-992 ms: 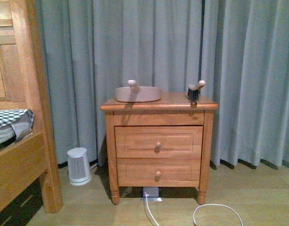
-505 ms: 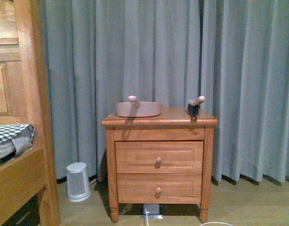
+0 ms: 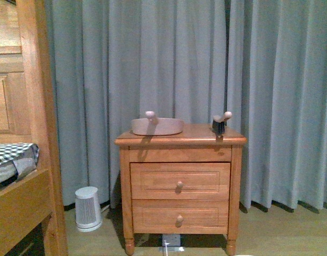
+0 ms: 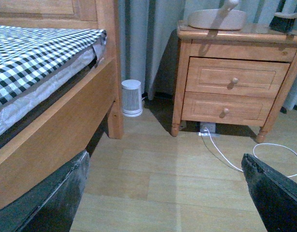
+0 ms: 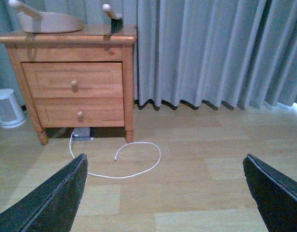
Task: Clean up trash
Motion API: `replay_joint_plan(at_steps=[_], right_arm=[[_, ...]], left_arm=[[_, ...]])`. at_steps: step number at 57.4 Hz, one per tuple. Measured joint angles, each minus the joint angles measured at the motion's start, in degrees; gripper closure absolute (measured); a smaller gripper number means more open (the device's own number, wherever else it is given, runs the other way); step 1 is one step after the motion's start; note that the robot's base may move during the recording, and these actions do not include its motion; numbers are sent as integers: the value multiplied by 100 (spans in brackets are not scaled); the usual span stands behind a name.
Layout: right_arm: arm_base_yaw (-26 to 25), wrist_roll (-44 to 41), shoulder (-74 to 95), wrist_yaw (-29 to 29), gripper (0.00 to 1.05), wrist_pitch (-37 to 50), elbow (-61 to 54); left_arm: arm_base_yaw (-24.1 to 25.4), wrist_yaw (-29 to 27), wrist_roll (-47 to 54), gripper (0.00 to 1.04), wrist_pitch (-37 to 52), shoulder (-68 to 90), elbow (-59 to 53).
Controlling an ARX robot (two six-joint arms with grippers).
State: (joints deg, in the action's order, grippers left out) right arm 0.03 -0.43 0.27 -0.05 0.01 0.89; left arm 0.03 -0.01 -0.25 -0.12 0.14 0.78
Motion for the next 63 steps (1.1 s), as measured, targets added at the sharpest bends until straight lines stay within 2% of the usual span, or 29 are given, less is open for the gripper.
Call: replay_joint_plan(at_steps=[63], right_arm=[[0,0,-4,0,7,0,0]], left_arm=[[0,-4,0,8,0,-7,0]])
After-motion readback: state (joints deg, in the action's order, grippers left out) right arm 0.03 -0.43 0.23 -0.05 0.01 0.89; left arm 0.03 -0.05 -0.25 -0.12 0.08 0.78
